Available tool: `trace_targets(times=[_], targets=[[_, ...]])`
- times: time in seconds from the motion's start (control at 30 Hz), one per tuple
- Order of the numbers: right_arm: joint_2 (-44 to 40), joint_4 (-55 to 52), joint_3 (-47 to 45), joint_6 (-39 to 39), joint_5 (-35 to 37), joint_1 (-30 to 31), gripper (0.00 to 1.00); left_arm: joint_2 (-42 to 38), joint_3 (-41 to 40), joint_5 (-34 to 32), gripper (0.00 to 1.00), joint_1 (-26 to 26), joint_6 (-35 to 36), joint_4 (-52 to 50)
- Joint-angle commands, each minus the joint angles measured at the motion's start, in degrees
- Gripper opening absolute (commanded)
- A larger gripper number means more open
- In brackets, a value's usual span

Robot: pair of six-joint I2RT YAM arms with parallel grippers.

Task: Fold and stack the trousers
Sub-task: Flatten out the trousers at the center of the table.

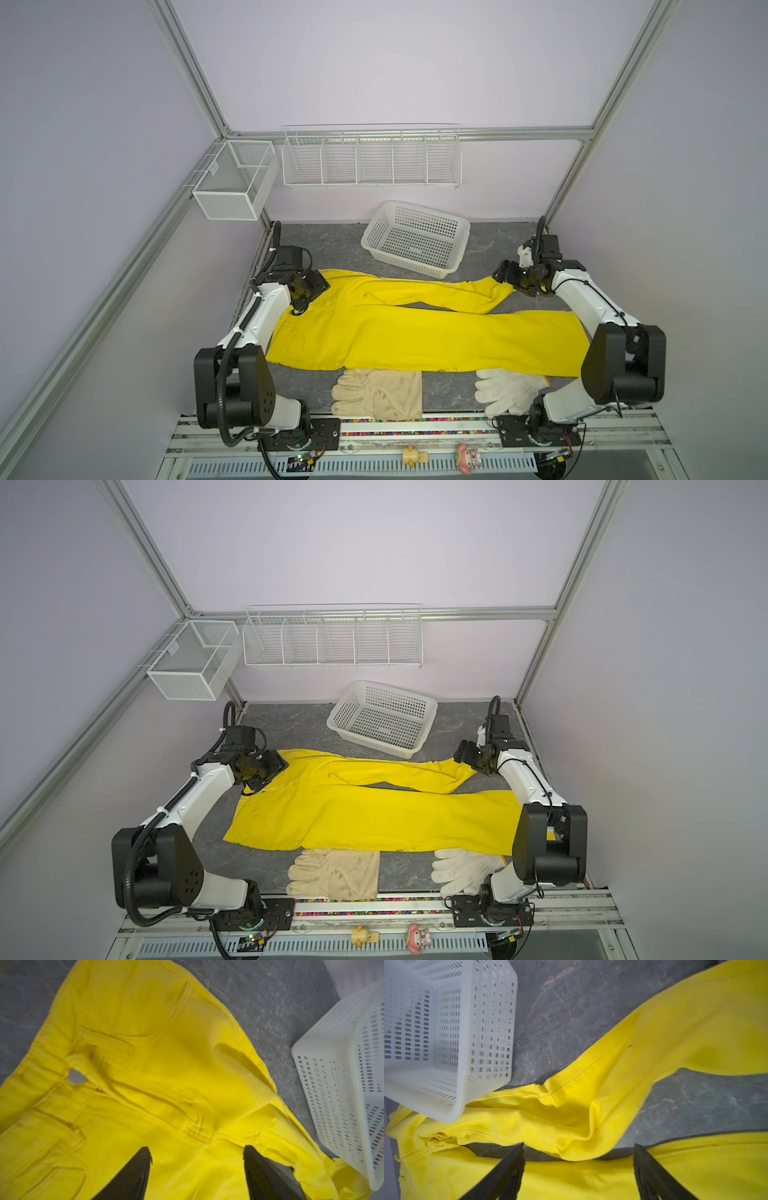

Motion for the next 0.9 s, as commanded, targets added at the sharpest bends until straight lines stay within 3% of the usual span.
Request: trace_targets(times=[0.0,0.2,0.37,0.87], targets=[[4.7,2.7,3.1,-0.3,-0.2,0.3,0.82,5.1,3.6,4.5,0.71,-0.9,-1.6,6.8],[13.6,-0.3,10.4,-3.4,4.4,1.2,0.78,14.9,11.6,3.6,0.72,-3.2,1.6,6.4],[17.9,-0.5,9.5,-4.7,5.5,1.2,0.76,21.1,14.4,3.1,0.72,-3.6,3.6,6.1],[10.9,-0.5,-5.0,-2.1,9.0,-0.6,0.78,19.3,3.5,0.3,0.72,-3.7,5.5,5.1]])
